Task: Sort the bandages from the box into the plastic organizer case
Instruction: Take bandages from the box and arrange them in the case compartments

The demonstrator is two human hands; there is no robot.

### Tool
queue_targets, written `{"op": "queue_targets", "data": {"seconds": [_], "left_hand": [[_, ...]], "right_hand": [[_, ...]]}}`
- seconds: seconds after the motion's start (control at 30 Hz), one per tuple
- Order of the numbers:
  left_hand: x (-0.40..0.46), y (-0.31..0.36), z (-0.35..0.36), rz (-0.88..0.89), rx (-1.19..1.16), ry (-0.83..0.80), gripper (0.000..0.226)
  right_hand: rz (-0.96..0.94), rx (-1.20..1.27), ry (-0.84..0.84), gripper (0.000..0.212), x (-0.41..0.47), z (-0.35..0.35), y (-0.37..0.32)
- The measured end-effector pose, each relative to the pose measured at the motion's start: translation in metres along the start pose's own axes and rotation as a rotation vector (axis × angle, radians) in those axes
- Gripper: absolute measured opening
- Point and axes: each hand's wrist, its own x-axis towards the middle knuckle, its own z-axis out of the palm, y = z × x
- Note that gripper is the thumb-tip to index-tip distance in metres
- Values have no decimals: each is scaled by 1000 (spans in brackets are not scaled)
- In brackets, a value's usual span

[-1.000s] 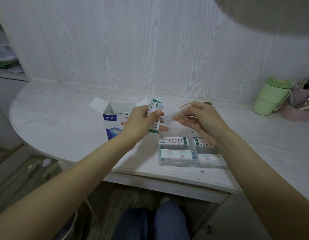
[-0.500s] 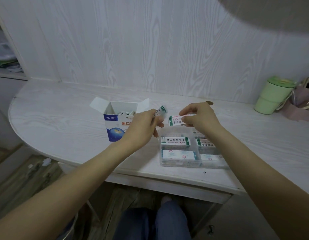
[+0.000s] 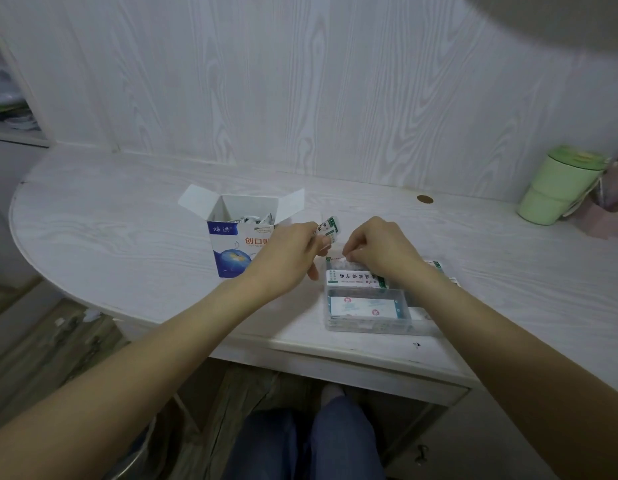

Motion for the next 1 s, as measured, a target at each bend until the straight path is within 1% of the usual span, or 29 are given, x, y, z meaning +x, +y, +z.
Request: {"op": "queue_targets", "data": {"seconds": [0.17, 0.4, 0.57, 0.67, 0.8, 1.0], "left_hand": [[1, 1, 0, -3, -21, 17, 31], [1, 2, 0, -9, -46, 12, 31], [1, 4, -1, -18, -57, 4, 28], [1, 5, -1, -11, -58, 2, 32], [3, 5, -1, -6, -57, 6, 30], [6, 4, 0, -10, -56, 3, 31]], "right_hand": [[-3, -93, -5, 15, 3, 2, -1], [-58, -22, -52, 19, -4, -3, -3], [-71, 39, 16, 18, -8, -18, 2], [-31, 18, 44, 19, -8, -28, 5], [2, -30, -20, 19, -9, -27, 5], [29, 18, -101, 36, -6, -17, -1]]}}
